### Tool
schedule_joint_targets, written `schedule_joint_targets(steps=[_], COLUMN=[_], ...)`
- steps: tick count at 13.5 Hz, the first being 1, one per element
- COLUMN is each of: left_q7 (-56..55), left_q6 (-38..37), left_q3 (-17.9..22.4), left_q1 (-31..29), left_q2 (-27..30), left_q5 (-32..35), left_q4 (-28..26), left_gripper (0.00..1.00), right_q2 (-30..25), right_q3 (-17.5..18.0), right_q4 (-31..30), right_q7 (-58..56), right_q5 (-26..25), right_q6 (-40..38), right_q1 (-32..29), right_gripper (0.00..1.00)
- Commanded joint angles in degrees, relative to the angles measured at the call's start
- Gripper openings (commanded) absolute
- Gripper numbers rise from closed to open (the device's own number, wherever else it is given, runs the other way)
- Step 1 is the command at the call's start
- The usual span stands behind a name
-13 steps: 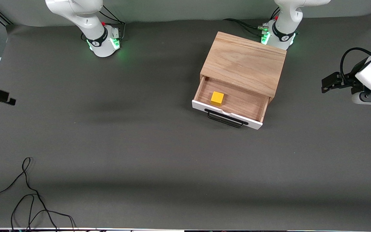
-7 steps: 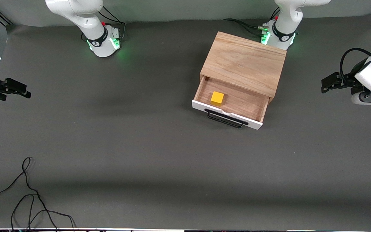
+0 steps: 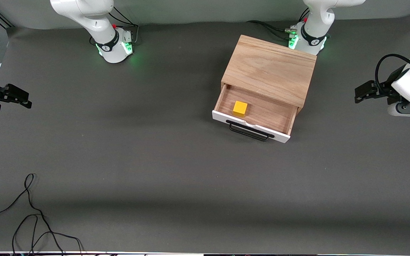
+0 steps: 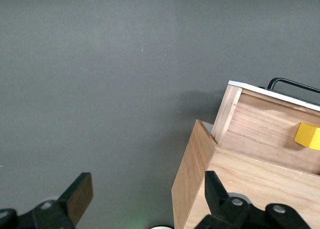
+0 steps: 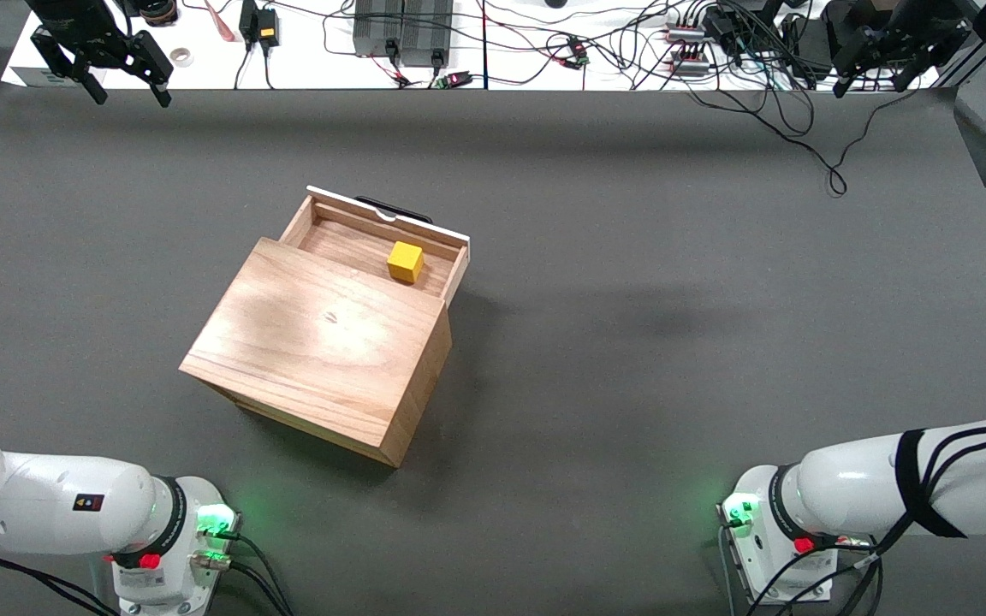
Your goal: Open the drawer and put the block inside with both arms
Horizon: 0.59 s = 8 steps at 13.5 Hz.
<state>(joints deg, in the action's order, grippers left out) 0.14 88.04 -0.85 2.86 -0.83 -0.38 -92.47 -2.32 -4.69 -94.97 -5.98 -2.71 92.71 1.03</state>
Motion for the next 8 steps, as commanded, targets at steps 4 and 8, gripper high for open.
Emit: schedule_joint_targets(steps=[4, 8], left_q7=[-0.2, -0.2], left_q6=[0.1, 1.2], left_q3=[0.4, 0.4], left_q1=[0.5, 0.5], left_q2=[0.2, 0.3], left_q5=[0.1, 0.3], left_q4=[0.2, 0.2], left_gripper=[1.00, 1.00], right_q2=[-0.8, -0.8], right_q3=[2.6, 2.3], right_q4=[1.2, 1.3], right_q7=[9.8, 14.2], right_q5=[4.6, 11.7], right_q6=[-1.3, -1.3], right_q1=[-0.7, -1.5], right_gripper=[1.00, 1.00])
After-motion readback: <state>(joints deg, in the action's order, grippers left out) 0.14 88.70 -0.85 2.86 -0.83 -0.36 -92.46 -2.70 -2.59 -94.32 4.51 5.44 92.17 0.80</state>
